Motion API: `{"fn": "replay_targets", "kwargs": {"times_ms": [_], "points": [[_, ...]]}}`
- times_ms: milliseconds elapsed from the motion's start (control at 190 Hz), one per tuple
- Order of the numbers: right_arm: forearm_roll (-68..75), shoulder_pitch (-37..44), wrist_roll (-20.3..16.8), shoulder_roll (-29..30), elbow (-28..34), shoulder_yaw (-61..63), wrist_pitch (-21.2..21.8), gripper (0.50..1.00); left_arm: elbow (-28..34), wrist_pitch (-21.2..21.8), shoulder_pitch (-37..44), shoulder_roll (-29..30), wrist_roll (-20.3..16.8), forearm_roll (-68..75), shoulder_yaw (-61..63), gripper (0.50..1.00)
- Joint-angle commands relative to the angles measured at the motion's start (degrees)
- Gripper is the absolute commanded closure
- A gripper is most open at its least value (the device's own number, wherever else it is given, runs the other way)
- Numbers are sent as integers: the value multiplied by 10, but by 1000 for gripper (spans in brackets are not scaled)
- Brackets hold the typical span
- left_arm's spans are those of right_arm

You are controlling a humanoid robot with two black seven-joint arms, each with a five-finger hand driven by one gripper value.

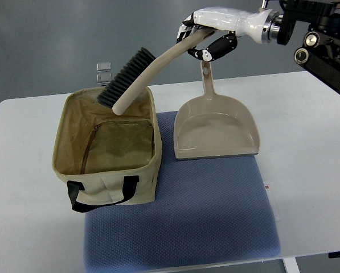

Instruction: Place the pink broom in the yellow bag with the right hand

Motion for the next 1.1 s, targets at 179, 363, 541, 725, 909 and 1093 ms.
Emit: {"fn": "replay_targets", "kwargs": {"times_ms": [179, 363, 541, 725, 909, 1093], "points": [[-46, -13, 0, 70, -36, -68, -67, 1000, 0, 0, 0, 0, 0, 0, 0, 500], [-47, -14, 0, 75, -41, -96, -112, 991, 0, 0, 0, 0, 0, 0, 0, 500], [-44, -20, 3, 80, -40, -94, -123, 765, 0, 0, 0, 0, 0, 0, 0, 500], [-37, -33, 5, 80, -38, -87, -149, 607, 0, 0, 0, 0, 0, 0, 0, 500], [-33, -34, 7, 73, -37, -73, -150, 605, 0, 0, 0, 0, 0, 0, 0, 500], [-32, -55, 6, 68, -37, -5, -149, 599, 0, 0, 0, 0, 0, 0, 0, 500]]}}
